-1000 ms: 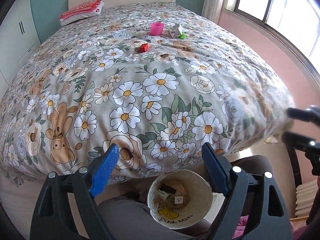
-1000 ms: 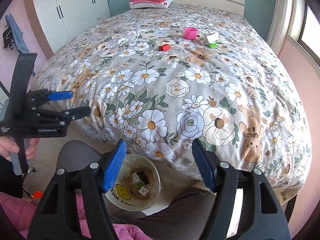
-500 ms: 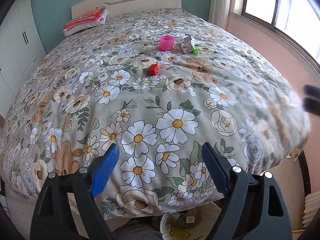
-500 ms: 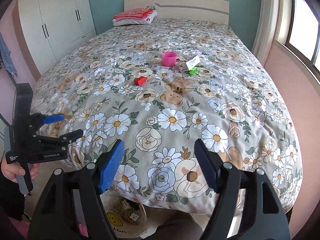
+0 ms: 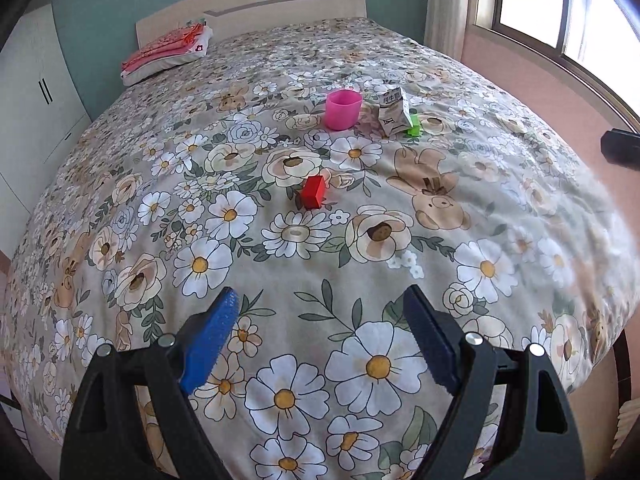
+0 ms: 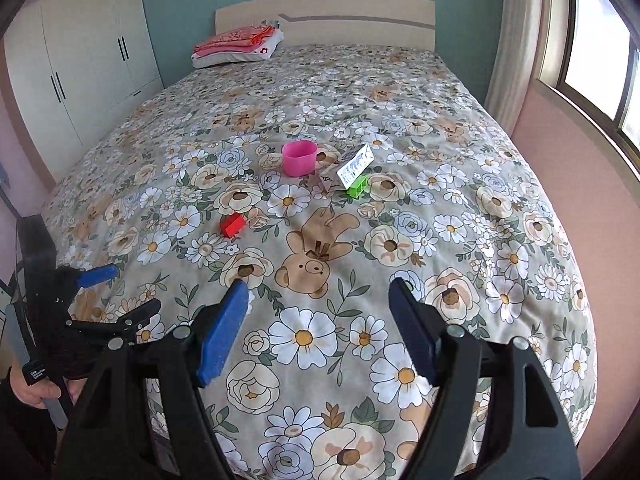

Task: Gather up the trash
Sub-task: 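Grasp the red block with left tool while right tool grasps the white milk carton, then carry the red block and milk carton in both tools over the bin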

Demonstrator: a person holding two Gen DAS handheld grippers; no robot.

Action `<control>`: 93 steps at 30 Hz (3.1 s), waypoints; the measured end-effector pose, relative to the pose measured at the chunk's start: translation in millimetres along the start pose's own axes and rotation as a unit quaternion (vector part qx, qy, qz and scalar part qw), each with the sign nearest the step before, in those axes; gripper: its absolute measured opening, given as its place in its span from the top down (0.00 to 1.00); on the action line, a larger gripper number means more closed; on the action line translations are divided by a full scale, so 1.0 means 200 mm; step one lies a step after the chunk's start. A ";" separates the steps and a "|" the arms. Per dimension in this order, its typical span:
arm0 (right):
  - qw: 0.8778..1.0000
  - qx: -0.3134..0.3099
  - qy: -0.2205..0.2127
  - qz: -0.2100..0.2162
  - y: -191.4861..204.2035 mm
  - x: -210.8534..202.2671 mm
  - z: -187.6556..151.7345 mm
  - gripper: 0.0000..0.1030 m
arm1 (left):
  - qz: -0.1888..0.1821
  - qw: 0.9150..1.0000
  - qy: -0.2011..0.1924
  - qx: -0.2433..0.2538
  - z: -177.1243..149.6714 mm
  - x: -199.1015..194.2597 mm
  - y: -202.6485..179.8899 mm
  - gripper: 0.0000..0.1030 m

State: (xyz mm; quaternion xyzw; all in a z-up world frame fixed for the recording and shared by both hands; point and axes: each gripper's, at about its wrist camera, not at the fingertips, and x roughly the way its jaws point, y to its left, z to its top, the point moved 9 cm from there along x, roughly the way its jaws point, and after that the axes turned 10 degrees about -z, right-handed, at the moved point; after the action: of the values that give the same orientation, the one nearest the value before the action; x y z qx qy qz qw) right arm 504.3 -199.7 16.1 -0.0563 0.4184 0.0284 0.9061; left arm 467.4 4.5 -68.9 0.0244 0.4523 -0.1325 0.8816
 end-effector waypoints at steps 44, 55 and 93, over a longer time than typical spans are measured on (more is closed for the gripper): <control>0.962 0.178 0.201 0.053 -0.03 1.96 0.75 0.47 | -0.055 0.998 0.018 -0.011 0.40 0.98 0.24 0.76; 0.969 0.160 0.185 0.046 -0.04 1.78 0.74 0.66 | -0.079 0.996 0.032 -0.040 0.36 0.87 0.24 0.79; 0.995 0.089 -0.027 0.045 -0.15 -0.55 0.71 0.66 | -0.033 0.987 -0.152 -0.028 0.30 -0.95 -0.09 0.79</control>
State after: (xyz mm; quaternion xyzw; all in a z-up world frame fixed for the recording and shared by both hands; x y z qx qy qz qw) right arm 543.6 -211.0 194.5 0.0438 0.3968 0.0330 0.9163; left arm 404.2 18.4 120.6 -0.0357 0.3173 -0.1511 0.9355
